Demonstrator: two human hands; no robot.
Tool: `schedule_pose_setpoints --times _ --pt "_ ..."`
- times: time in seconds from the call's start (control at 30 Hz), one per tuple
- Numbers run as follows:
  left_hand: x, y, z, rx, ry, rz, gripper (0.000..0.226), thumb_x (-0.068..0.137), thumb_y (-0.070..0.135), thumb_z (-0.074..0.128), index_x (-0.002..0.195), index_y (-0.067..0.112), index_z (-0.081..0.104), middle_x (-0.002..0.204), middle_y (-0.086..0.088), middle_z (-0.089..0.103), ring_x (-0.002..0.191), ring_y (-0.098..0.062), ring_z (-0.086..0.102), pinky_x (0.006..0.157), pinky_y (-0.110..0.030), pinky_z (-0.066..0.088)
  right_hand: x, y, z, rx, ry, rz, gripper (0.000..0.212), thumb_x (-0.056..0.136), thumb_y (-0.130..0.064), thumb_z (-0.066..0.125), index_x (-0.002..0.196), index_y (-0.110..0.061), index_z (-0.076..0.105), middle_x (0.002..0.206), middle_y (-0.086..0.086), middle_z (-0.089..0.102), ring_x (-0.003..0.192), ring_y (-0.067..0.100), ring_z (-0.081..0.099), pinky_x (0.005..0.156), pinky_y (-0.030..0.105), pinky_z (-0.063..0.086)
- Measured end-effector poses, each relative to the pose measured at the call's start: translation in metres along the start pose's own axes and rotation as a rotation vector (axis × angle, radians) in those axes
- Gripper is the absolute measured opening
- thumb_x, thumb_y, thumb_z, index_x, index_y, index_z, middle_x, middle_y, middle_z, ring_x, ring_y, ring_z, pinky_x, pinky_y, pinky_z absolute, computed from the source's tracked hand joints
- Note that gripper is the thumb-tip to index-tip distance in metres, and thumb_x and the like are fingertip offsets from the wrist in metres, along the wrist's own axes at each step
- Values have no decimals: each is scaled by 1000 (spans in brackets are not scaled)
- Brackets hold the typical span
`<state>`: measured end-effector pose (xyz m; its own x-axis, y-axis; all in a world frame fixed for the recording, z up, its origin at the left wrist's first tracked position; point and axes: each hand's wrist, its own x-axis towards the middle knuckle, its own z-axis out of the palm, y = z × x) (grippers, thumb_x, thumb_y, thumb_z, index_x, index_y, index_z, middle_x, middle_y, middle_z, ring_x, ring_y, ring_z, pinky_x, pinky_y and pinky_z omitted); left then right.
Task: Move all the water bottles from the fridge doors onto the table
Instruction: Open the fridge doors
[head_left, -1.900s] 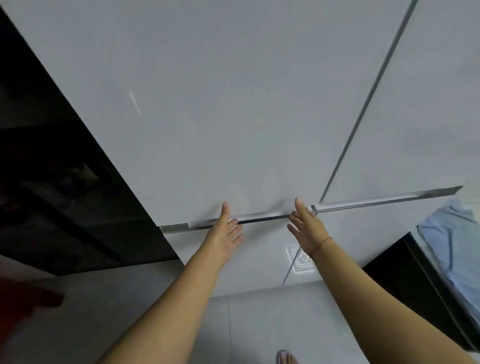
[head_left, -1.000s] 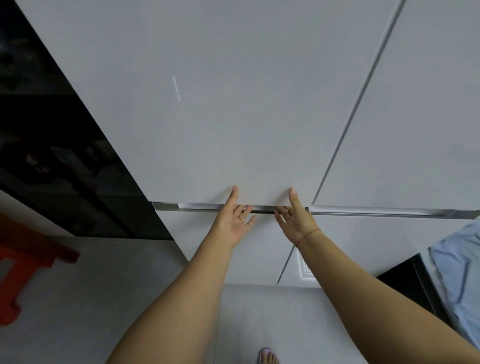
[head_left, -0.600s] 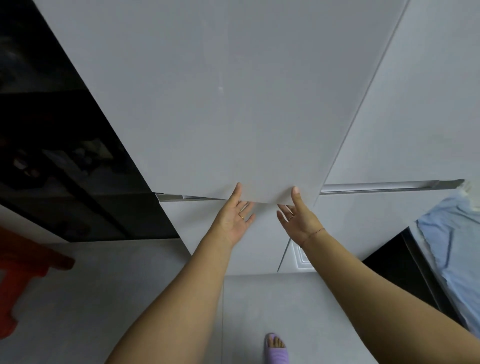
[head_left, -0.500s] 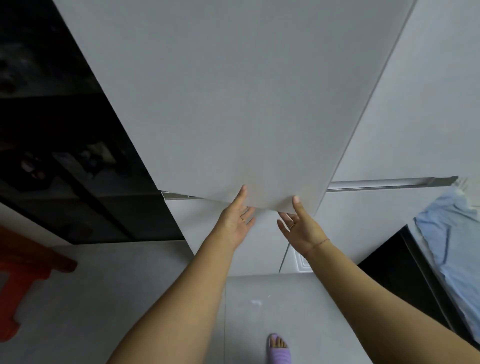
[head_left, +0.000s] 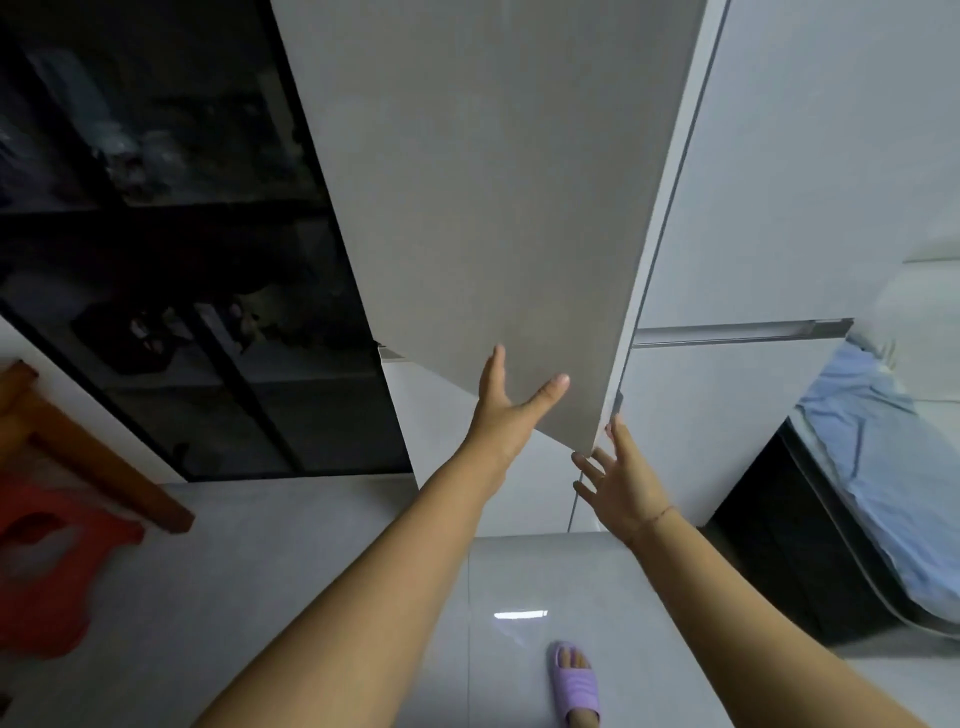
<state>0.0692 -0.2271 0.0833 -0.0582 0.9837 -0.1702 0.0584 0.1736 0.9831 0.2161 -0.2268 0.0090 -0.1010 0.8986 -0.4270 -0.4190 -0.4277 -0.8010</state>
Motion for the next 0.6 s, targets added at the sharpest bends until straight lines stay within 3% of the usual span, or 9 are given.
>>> schedule_pose_setpoints --times 0.17,0.37,0.5,0.6 --pt "-49 10 -5 94 -6 127 96 78 55 69 151 43 7 161 11 10 147 -9 14 116 -36 22 -42 29 13 -38 -11 44 63 92 -58 37 147 -28 26 151 6 34 133 24 42 111 47 26" --pt "-85 7 -20 129 128 208 90 80 56 66 151 39 14 160 11 19 145 -11 21 116 -36 26 -87 68 44 -178 -128 78 69 90 -59 40 149 -34 12 153 5 31 132 24 42 114 49 26" --pt "-99 -1 -49 82 288 200 70 87 45 63 148 31 33 149 6 43 136 -15 40 110 -33 36 -107 86 61 -380 -250 141 70 90 -58 40 148 -21 23 151 3 35 132 22 42 115 47 28" --pt "-110 -10 -77 76 277 200 63 89 45 60 146 31 38 142 7 51 130 -11 47 106 -28 40 -109 87 66 -453 -278 173 77 86 -59 47 146 -16 28 150 7 36 133 24 42 114 47 30"
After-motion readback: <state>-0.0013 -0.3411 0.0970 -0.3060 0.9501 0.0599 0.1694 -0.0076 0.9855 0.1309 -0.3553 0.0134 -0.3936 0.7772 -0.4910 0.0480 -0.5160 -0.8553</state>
